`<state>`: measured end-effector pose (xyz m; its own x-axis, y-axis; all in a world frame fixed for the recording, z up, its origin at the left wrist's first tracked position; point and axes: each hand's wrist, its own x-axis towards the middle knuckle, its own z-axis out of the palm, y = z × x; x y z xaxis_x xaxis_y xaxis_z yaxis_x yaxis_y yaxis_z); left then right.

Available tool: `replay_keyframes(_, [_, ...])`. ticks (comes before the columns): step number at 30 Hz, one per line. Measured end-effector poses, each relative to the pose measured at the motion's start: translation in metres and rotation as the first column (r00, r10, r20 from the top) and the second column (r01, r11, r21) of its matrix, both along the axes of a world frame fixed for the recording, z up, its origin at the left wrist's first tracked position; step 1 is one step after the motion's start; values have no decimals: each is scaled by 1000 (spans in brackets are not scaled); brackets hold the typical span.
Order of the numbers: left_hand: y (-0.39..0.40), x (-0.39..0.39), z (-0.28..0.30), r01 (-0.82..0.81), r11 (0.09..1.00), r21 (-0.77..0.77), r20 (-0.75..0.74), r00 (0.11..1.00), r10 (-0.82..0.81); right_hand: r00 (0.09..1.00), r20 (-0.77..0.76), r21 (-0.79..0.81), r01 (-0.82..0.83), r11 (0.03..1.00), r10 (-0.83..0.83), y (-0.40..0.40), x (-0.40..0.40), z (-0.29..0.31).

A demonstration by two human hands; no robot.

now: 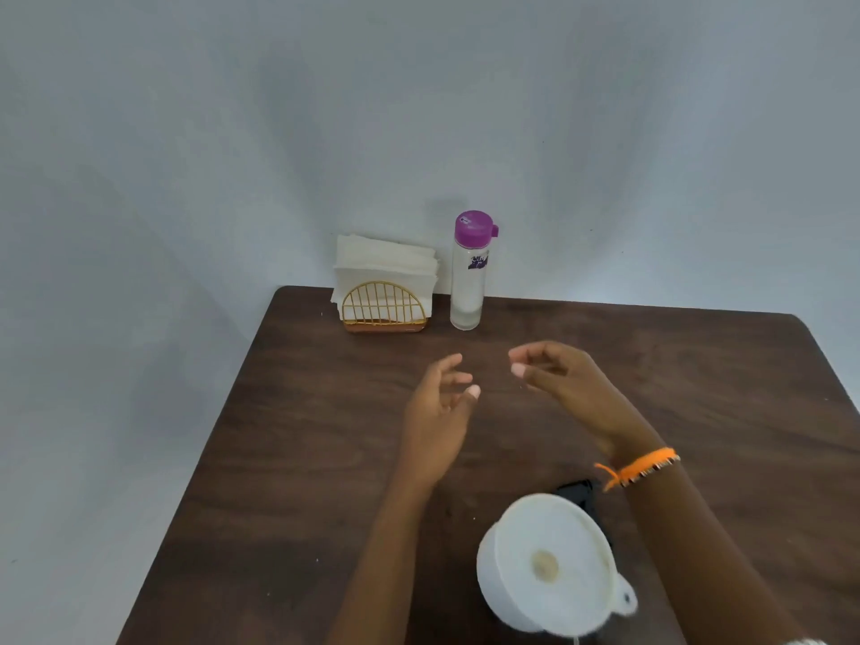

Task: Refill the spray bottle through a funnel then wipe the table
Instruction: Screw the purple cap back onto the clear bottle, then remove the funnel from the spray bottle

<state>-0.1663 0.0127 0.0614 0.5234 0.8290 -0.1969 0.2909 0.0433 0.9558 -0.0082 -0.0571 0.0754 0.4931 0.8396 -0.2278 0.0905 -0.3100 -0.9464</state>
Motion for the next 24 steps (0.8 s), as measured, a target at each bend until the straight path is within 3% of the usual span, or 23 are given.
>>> replay_keyframes(9, [-77, -50, 15, 78, 995, 62, 122, 989, -85, 989, -140, 101, 67, 993, -52, -109, -57, 14])
replay_keyframes(12, [-89, -61, 15, 88, 993, 73, 141, 985, -98, 991, -116, 117, 83, 990, -69, -123, -76, 15])
replay_keyframes(18, [-114, -77, -9, 249, 964, -96, 116, 964, -237, 997, -21, 68, 81, 994, -80, -140, -90, 12])
replay_keyframes(21, [-120, -76, -25, 310, 949, -62, 82, 949, -305, 997, 44, 37, 59, 998, -60, -146, -90, 9])
replay_keyframes(24, [-126, -69, -35, 277, 961, 2, 143, 951, -275, 994, 74, 33, 74, 997, -77, -150, -91, 4])
